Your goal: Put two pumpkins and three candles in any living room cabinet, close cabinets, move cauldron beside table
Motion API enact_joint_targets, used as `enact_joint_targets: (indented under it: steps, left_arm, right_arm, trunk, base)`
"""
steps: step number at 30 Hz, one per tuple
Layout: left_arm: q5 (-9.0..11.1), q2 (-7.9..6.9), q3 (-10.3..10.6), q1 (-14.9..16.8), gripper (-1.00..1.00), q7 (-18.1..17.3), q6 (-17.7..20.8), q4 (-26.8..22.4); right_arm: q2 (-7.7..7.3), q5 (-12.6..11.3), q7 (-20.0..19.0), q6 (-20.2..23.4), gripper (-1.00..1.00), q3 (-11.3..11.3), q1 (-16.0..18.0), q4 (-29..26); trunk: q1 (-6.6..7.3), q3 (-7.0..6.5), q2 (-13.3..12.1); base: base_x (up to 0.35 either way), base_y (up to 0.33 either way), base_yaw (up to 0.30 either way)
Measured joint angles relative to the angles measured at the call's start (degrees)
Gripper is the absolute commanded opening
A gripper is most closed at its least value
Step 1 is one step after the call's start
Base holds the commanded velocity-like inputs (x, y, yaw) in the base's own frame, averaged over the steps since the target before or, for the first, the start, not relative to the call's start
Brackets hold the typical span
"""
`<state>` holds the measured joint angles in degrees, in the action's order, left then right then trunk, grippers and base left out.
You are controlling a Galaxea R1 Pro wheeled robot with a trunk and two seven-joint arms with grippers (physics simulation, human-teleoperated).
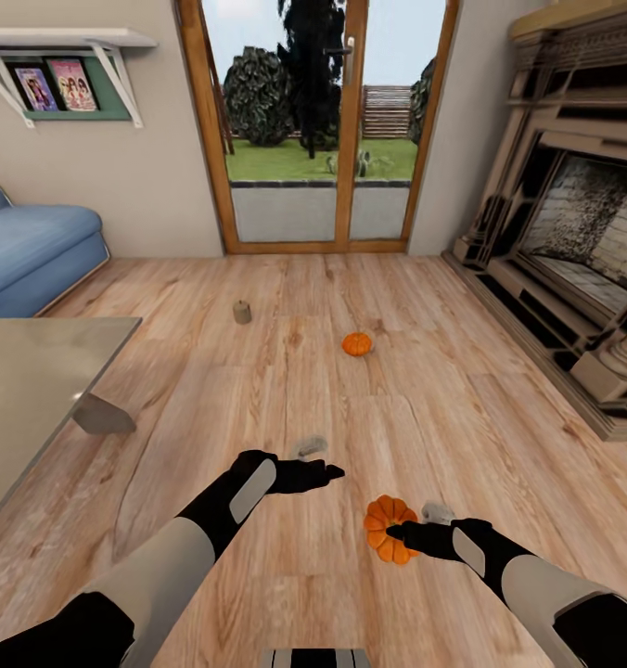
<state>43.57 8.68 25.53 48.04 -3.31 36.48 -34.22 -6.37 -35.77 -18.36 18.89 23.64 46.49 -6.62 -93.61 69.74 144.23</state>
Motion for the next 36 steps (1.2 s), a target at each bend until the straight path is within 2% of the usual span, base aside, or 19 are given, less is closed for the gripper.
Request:
enact_joint_targets:
  steps: [11,15,36]
  left_arm:
    - [0.0,-0.06,-0.01,-0.01,1.0,0.14,-0.05,0.79]
    - [-0.01,-0.06,-0.03,-0.01,1.0,0.14,-0.05,1.25]
    - [0.01,-0.06,-0.02,-0.01,1.0,0.15,-0.04,1.39]
  right_arm:
    - [0.0,-0.06,0.05,-0.01,-1.0,-0.01,0.0,0.0]
    - [0.0,-0.04,0.09,-0.01,-1.0,0.07,0.0,0.01]
    - [0.0,-0.04,0.09,-0.01,-1.0,-0.08,0.0,0.01]
  trunk:
    - [0.28,-3.41,-0.15]
    - [0.28,-3.77,-0.15]
    - [0.82,-10.22,-0.43]
  base:
    - [0.0,0.0,0.079]
    - [0.0,0.0,0.095]
    - [0.0,0.0,0.122]
